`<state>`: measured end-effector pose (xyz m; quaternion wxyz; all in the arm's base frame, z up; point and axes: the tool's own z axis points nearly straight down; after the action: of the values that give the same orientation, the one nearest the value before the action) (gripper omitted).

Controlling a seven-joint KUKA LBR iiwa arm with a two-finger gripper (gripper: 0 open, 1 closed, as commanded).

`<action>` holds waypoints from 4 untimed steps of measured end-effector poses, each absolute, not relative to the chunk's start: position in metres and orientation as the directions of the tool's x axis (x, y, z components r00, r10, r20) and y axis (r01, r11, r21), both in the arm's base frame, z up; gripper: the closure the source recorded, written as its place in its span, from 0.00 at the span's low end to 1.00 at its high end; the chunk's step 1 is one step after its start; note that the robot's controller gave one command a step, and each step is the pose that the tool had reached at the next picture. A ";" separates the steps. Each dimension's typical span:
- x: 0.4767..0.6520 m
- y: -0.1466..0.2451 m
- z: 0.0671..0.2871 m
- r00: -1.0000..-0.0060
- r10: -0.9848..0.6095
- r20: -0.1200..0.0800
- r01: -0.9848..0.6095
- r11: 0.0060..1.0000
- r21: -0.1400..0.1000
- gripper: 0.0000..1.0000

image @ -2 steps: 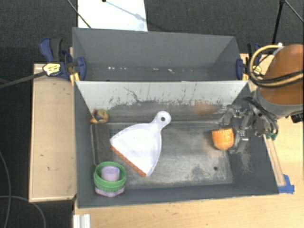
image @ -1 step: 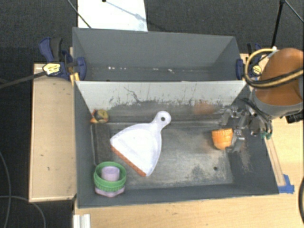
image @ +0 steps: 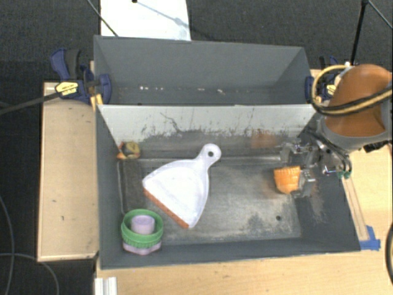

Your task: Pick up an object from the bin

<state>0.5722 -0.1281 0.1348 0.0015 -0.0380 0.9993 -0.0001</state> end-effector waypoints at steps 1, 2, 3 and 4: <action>0.568 -0.131 0.124 -0.983 -0.185 -0.003 -0.185 0.983 0.000 0.00; 0.567 -0.136 0.094 -1.000 0.007 -0.002 0.007 1.000 0.003 1.00; 0.567 -0.136 0.094 -1.000 0.006 -0.003 0.006 1.000 0.003 1.00; 0.568 -0.141 0.085 -1.000 0.013 -0.002 0.013 1.000 0.011 1.00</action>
Offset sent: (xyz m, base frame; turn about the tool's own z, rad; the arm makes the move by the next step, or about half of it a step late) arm -0.0066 -0.0099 -0.0421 0.0866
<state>0.5684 -0.1411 0.0852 0.0010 0.0064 1.0000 0.0053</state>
